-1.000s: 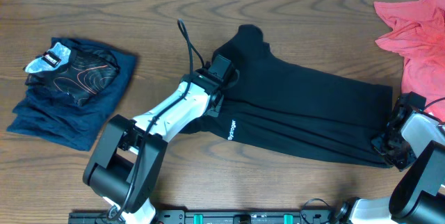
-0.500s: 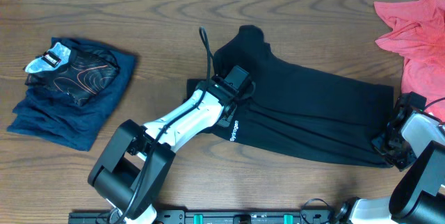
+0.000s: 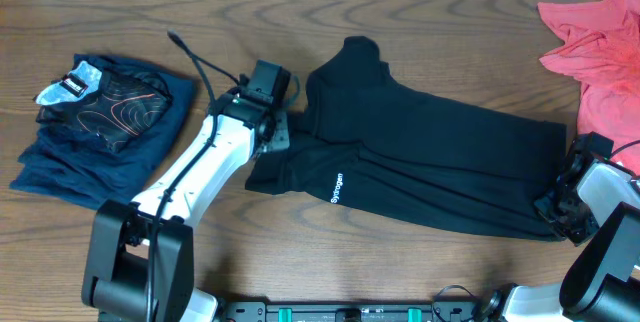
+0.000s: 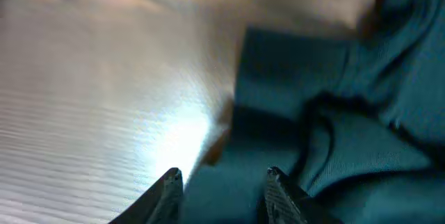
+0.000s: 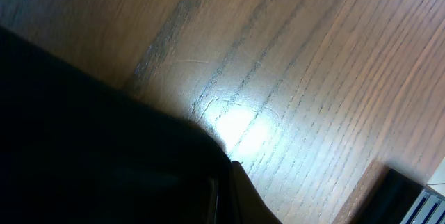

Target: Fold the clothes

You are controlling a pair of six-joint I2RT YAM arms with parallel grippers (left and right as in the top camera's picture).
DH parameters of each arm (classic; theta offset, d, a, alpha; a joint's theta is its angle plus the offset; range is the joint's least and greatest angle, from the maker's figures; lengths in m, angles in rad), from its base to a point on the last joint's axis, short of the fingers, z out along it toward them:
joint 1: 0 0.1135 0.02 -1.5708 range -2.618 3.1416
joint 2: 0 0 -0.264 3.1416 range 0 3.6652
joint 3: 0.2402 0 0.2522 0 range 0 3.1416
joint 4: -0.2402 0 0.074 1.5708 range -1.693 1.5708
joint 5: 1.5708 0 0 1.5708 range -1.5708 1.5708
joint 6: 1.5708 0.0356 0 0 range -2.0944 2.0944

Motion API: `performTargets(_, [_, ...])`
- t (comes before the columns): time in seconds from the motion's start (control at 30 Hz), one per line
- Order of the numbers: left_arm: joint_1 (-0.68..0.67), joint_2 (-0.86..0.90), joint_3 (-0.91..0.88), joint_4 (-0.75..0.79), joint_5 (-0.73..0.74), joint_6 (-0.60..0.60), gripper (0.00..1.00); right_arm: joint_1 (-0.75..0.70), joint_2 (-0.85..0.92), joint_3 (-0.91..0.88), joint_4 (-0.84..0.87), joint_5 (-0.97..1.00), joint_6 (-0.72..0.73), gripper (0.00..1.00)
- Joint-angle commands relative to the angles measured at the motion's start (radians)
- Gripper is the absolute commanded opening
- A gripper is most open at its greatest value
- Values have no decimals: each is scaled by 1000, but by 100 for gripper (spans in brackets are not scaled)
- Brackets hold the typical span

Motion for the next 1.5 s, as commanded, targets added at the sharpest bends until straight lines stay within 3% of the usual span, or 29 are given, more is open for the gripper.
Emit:
performTargets(0.0, [-4, 33, -61, -1, 111, -24, 39, -9, 22, -17, 23, -39, 7, 6])
performTargets(0.13, [-1, 75, -110, 19, 112, -18, 40, -9, 22, -17, 23, -44, 7, 6])
performTargets(0.27, [18, 120, -148, 73, 65, -1, 58, -9, 22, -16, 24, -47, -1, 6])
performTargets(0.4, [59, 142, -151, 50, 24, -16, 55, -10, 22, -16, 25, -46, -19, 6])
performTargets(0.53, [128, 142, -151, -68, -48, -205, 49, -10, 22, -16, 24, -46, -19, 6])
performTargets(0.73, [218, 142, -173, -169, -50, -335, 49, -9, 22, -16, 27, -46, -20, 6])
performTargets(0.97, [237, 142, -211, -213, -46, -369, 49, -10, 22, -16, 16, -42, -29, 7])
performTargets(1.17, [237, 92, -210, -249, -46, -356, 48, -24, 19, -14, -12, -14, -25, 7])
performTargets(1.37, [235, -111, -148, -243, -46, -237, 49, -20, -45, 84, -122, -78, -44, 7])
performTargets(1.43, [229, -179, -117, -212, -45, -182, 53, -20, -84, 129, -145, -114, -45, 12])
performTargets(1.47, [223, -214, -100, -190, -45, -162, 55, -20, -105, 151, -153, -140, -45, 22])
